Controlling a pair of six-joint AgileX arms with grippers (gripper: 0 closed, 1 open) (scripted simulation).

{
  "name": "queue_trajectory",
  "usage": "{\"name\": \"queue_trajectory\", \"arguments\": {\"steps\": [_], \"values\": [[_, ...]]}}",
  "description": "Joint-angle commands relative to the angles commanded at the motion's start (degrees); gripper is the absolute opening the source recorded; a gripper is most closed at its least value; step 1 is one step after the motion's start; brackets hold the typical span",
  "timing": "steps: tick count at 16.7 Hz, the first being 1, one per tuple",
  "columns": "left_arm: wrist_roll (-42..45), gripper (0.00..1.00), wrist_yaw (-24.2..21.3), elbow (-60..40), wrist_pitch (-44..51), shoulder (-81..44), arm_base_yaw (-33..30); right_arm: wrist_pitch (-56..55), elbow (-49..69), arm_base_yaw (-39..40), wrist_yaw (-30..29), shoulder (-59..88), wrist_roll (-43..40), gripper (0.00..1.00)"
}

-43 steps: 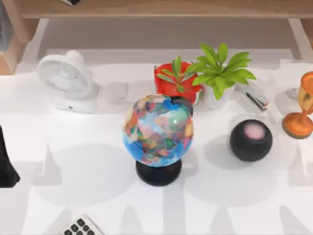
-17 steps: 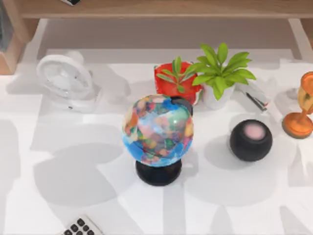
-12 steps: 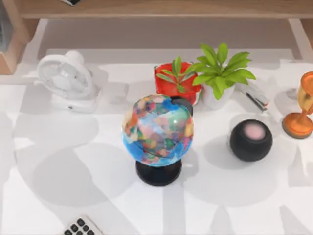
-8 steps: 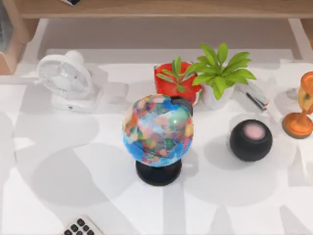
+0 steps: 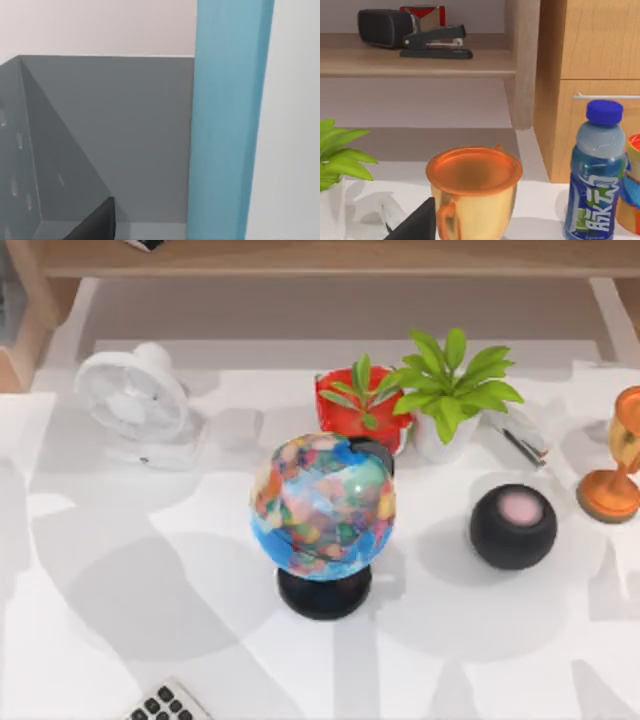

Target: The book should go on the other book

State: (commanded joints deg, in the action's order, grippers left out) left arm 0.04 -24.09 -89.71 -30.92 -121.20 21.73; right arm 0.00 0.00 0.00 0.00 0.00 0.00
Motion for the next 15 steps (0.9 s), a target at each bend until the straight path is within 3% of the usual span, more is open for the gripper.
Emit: {"name": "queue_trajectory", "arguments": {"steps": [5,15], "values": [[0.0,1.00,0.1,-0.7,0.3,-0.5,-0.1,0.0,0.0,0.0,0.0,0.0,0.0,1.00],[0.0,0.25,0.1,-0.7,0.3,-0.5,-0.1,0.0,0.0,0.0,0.0,0.0,0.0,1.00]]}}
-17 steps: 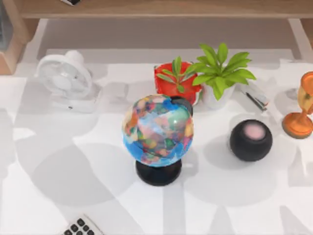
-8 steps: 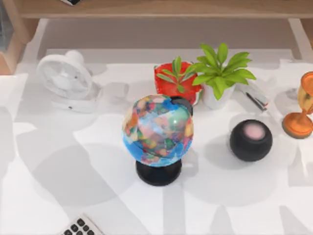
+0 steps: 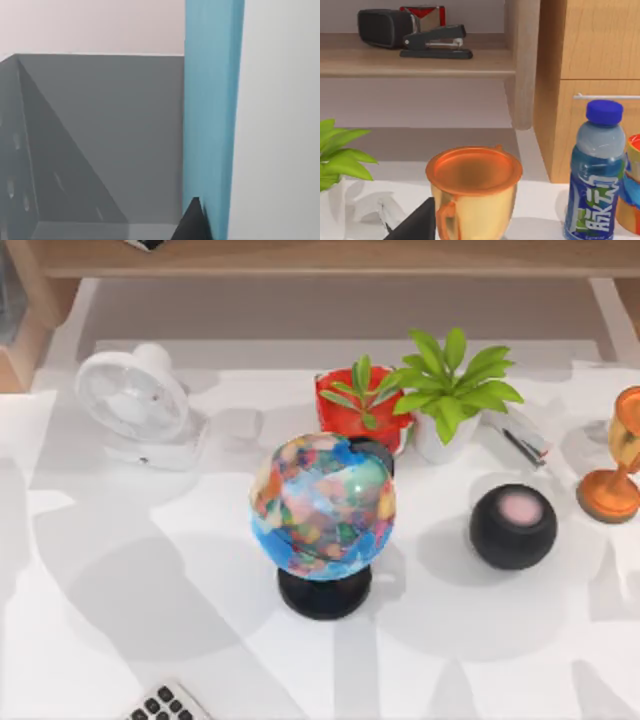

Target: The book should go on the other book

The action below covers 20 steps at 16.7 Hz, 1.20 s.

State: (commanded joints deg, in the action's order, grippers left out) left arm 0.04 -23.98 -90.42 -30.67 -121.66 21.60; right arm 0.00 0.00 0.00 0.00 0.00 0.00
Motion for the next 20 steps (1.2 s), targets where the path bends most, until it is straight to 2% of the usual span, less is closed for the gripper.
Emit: {"name": "queue_trajectory", "arguments": {"steps": [3,4,20], "values": [[0.0,0.02,0.0,0.0,0.0,0.0,0.0,0.0,0.0,0.0,0.0,0.0,0.0,1.00],[0.0,0.00,0.0,0.0,0.0,0.0,0.0,0.0,0.0,0.0,0.0,0.0,0.0,1.00],[0.1,0.00,-0.4,1.7,1.0,2.7,0.7,0.0,0.0,0.0,0.0,0.0,0.0,1.00]]}}
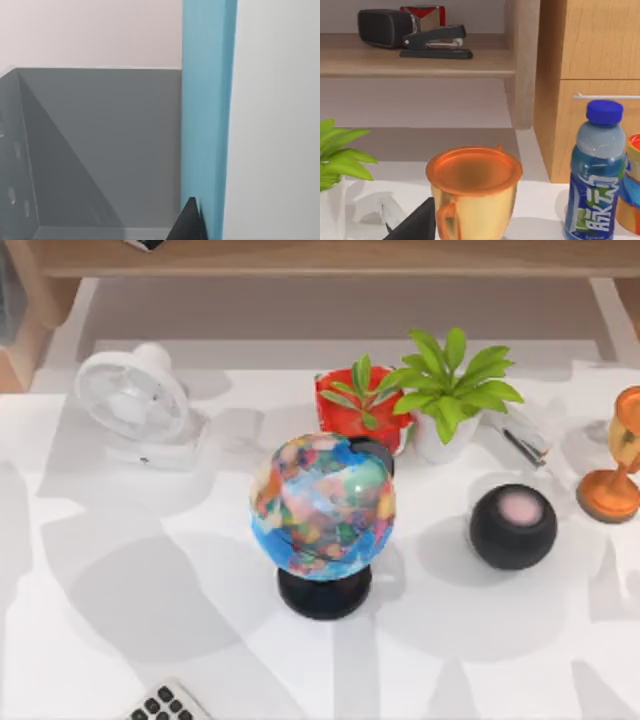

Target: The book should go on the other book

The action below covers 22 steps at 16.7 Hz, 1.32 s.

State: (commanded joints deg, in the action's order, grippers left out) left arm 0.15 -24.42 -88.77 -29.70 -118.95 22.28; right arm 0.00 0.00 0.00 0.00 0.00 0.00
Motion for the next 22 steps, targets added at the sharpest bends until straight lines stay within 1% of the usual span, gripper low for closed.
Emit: {"name": "queue_trajectory", "arguments": {"steps": [3,5,7,9,14,18,22], "values": [[0.6,0.00,-0.1,0.0,0.0,0.1,-0.2,0.0,0.0,0.0,0.0,0.0,0.0,1.00],[3.3,0.00,-0.7,0.9,0.1,1.8,0.2,0.0,0.0,0.0,0.0,0.0,0.0,1.00],[8.2,0.00,-1.7,2.5,0.5,4.3,1.3,0.0,0.0,0.0,0.0,0.0,0.0,1.00],[14.8,0.00,-3.0,4.7,1.0,7.4,3.0,0.0,0.0,0.0,0.0,0.0,0.0,1.00],[37.1,0.00,-6.8,12.7,3.0,15.5,9.5,0.0,0.0,0.0,0.0,0.0,0.0,1.00],[58.1,0.00,-9.8,20.7,4.9,20.4,15.4,0.0,0.0,0.0,0.0,0.0,0.0,1.00],[79.3,0.00,-12.2,29.1,6.7,22.6,20.1,0.0,0.0,0.0,0.0,0.0,0.0,1.00]]}}
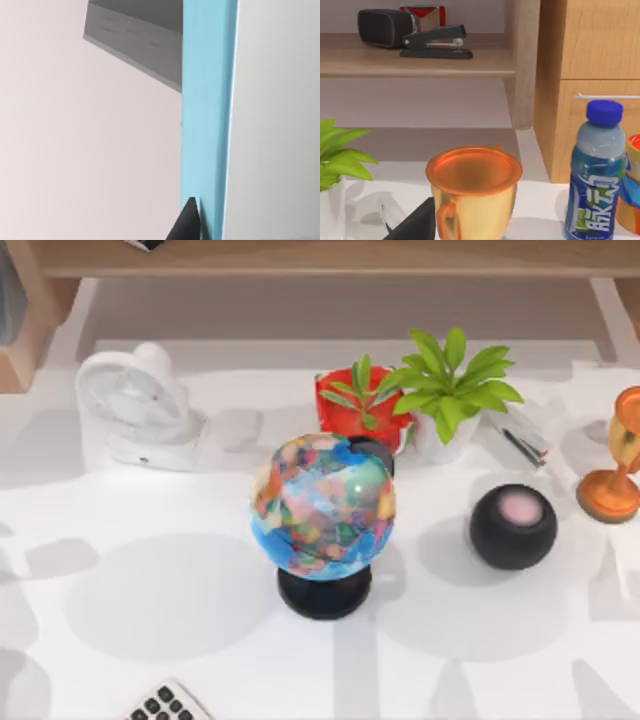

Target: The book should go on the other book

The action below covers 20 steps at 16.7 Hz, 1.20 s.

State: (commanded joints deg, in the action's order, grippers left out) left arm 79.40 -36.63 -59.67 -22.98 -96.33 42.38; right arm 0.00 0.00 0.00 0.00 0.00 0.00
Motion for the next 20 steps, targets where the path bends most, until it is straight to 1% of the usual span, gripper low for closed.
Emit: {"name": "queue_trajectory", "arguments": {"steps": [2,5,7,9,12,20], "values": [[9.9,0.00,-0.8,4.0,0.9,-0.2,1.3,0.0,0.0,0.0,0.0,0.0,0.0,1.00],[22.8,0.00,-1.4,9.3,2.0,-2.1,1.7,0.0,0.0,0.0,0.0,0.0,0.0,1.00],[29.7,0.00,-1.5,12.1,2.6,-3.9,1.2,0.0,0.0,0.0,0.0,0.0,0.0,1.00],[34.6,0.00,-1.5,14.1,3.0,-5.7,0.6,0.0,0.0,0.0,0.0,0.0,0.0,1.00],[38.0,0.00,-1.4,15.5,3.3,-7.1,-0.1,0.0,0.0,0.0,0.0,0.0,0.0,1.00],[37.7,0.00,-1.1,15.2,2.9,-7.5,-0.2,0.0,0.0,0.0,0.0,0.0,0.0,1.00]]}}
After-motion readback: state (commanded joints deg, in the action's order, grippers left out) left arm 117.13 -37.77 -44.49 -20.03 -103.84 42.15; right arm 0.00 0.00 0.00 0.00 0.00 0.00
